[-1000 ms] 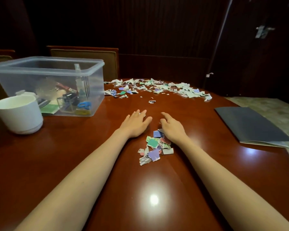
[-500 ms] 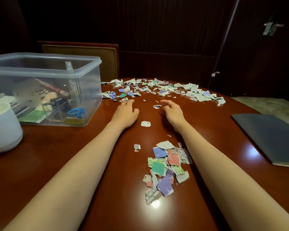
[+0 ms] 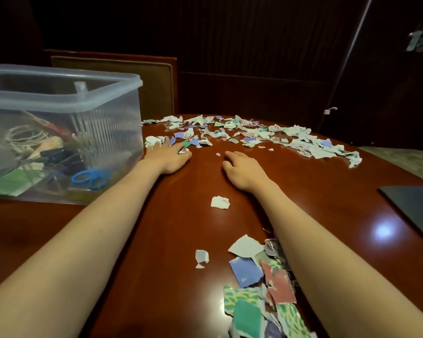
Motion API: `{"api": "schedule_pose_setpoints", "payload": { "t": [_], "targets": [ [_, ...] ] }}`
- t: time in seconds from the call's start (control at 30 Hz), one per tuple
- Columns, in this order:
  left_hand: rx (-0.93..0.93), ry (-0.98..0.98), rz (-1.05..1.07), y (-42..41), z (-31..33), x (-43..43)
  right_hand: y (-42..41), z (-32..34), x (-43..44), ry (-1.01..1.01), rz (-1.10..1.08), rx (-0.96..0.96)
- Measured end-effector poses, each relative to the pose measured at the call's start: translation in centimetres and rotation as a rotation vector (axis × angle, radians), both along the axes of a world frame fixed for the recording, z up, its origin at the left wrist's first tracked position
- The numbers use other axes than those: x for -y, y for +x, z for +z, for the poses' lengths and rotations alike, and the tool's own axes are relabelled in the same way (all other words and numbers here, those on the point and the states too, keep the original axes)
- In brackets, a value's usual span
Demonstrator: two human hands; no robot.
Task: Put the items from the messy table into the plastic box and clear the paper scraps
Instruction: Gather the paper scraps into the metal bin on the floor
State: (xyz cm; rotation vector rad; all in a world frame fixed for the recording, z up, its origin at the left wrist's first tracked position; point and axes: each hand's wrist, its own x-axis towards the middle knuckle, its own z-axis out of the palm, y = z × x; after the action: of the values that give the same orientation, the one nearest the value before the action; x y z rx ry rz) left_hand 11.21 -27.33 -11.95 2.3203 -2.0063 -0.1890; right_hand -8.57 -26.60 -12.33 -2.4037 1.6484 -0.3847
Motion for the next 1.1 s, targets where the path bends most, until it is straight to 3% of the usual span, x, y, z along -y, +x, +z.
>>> {"api": "schedule_pose_setpoints", "payload": {
  "t": [0.23,0.5,0.77,0.87,0.97,1.1],
  "targets": [
    [-0.085,-0.073,-0.301,-1.8,0.3,-4.5,-0.3,0.8,-1.8,0.035,0.115,0.148],
    [-0.283,-0.096,-0.455,-3.6,0.7,-10.9,-0.2,1.7,-4.9,0.123,0.135,0.307],
    [-0.980,-0.158,-0.474,-4.3,1.1,-15.6,-1.2,2.7,-9.8,0.316,0.206,0.435],
    [-1.171,-0.280,-0.354,-4.7,1.5,-17.1,-2.0,2.8,-11.6,0.335,0.195,0.458],
    [-1.037,-0.428,-0.181,-4.9,1.4,-17.6,-2.7,3.0,-13.6,0.387,0.199,0.513],
    [-0.596,-0.177,-0.248,-5.8,0.8,-18.5,-3.8,3.4,-16.5,0.410,0.188,0.560]
  ]
}}
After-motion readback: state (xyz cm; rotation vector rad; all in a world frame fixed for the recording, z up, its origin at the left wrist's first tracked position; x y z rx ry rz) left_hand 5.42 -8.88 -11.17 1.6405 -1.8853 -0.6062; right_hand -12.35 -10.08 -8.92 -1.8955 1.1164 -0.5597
